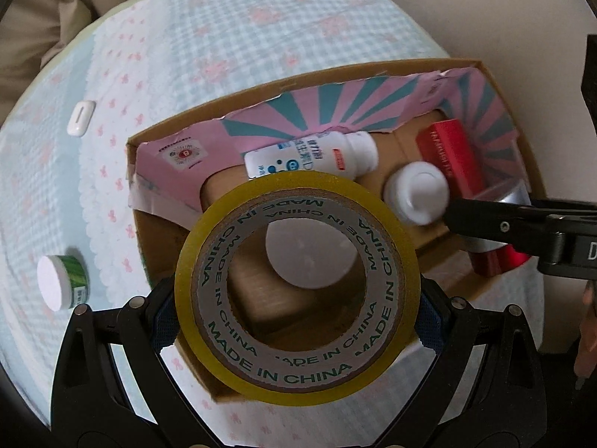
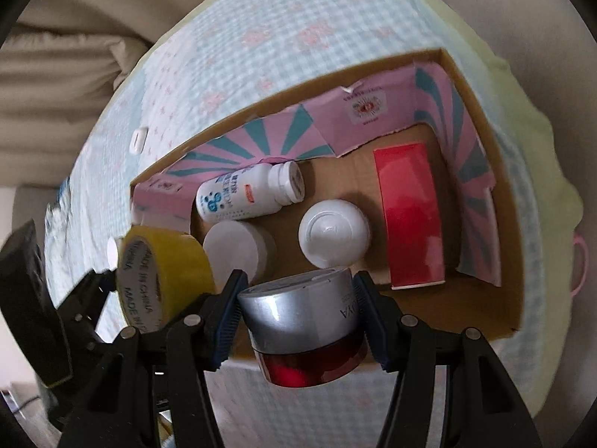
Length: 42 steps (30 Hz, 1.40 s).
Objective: Organize rigid objects
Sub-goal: 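Carry the tape roll and silver jar over the cardboard box with both tools, then open both tools to drop the tape and jar into the box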
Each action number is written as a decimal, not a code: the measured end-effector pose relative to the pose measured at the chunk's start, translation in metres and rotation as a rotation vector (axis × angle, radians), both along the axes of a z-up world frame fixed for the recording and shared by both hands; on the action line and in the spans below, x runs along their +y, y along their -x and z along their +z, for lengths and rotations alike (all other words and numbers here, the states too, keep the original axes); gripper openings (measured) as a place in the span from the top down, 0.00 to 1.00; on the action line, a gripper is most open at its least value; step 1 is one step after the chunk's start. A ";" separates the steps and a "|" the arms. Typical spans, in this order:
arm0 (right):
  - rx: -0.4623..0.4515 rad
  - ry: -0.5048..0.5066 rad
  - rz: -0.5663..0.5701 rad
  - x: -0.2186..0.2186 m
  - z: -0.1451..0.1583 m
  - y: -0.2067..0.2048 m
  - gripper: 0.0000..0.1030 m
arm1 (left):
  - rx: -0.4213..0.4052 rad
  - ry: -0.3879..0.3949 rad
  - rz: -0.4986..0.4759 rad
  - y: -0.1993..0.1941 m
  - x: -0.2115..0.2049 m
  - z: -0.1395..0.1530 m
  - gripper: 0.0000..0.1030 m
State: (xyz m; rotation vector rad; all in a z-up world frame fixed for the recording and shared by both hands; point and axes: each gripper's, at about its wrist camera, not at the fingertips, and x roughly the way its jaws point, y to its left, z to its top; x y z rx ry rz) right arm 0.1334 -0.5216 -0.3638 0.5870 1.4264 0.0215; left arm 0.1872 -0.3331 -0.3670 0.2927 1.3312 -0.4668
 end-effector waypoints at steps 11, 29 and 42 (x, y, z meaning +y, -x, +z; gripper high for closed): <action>0.012 -0.094 -0.089 -0.009 -0.020 0.001 0.36 | 0.022 -0.028 0.007 -0.002 0.006 -0.006 0.00; -0.025 -0.068 -0.127 -0.007 0.005 0.020 0.00 | -0.022 -0.016 0.076 0.009 0.040 0.035 0.00; -0.114 0.055 -0.090 0.009 0.056 0.034 0.00 | -0.071 0.024 0.124 0.038 0.068 0.086 0.00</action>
